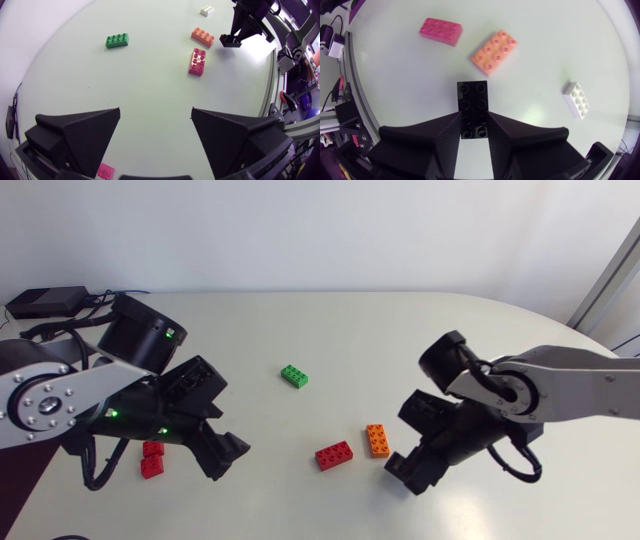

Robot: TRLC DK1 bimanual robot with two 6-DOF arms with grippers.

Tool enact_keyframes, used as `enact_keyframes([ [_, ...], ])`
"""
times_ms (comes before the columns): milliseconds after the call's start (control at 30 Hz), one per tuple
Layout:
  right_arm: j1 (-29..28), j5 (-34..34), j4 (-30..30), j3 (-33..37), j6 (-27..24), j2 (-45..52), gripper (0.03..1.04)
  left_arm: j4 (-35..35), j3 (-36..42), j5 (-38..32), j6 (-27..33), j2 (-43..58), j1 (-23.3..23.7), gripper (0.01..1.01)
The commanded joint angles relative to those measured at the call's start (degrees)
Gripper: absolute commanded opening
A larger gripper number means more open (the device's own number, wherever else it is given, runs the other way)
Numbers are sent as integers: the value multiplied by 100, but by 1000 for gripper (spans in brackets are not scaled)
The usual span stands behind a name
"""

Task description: Sort duplo bricks by size, large to the right and small to the left

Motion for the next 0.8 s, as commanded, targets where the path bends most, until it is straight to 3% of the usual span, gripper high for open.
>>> enact_keyframes([
  [0,-639,23,61,-114,-502,191,272,34,-110,75,90,123,-27,987],
  [100,-1447,85,377,106,-765,648,274,87,-101,75,81,158,-54,987],
  [233,-1948,23,667,379,-862,1009,315,149,-83,75,55,281,-150,987],
  [300,-2036,23,711,493,-844,1202,497,184,-66,75,28,352,-238,987],
  [400,-2027,32,720,510,-809,1255,884,237,-39,75,2,483,-317,987],
  [433,-2019,23,720,519,-792,1185,954,254,-22,75,-7,519,-326,987],
  [600,-1755,23,535,836,-502,604,982,483,22,75,20,747,-344,987],
  [767,-902,129,333,1337,281,631,982,702,128,75,20,1169,-344,987],
])
